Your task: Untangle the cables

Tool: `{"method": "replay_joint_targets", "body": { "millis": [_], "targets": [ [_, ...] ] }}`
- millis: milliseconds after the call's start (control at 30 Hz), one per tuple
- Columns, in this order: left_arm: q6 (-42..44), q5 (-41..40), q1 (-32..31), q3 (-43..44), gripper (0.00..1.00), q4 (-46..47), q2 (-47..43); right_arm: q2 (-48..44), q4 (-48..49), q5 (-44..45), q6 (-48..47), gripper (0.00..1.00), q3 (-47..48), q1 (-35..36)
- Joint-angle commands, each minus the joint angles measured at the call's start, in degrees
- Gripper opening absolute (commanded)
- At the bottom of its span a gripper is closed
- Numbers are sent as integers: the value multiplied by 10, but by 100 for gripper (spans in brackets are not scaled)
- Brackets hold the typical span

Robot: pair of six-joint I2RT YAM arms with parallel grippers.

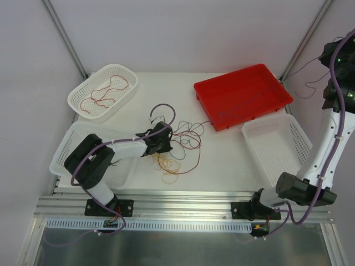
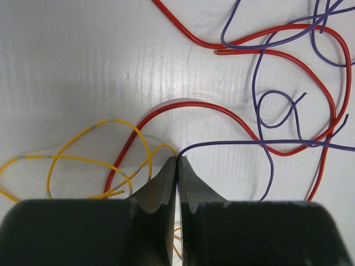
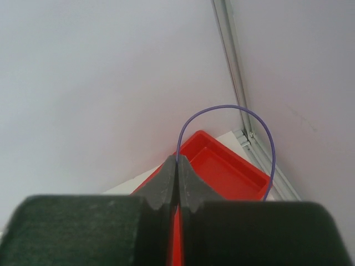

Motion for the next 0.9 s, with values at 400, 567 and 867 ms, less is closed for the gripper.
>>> {"method": "replay_joint_targets", "body": {
  "millis": [400, 567, 867],
  "targets": [
    [-19, -6, 14, -113, 0, -124, 15, -36, 81, -181, 133, 1, 14, -124],
    [-15, -6, 16, -112, 0, -122, 10, -41, 93, -252, 156, 1, 30, -124],
    [-6, 9, 16, -111, 0, -118, -6, -67, 221, -389, 252, 1, -20, -112]
  ]
}}
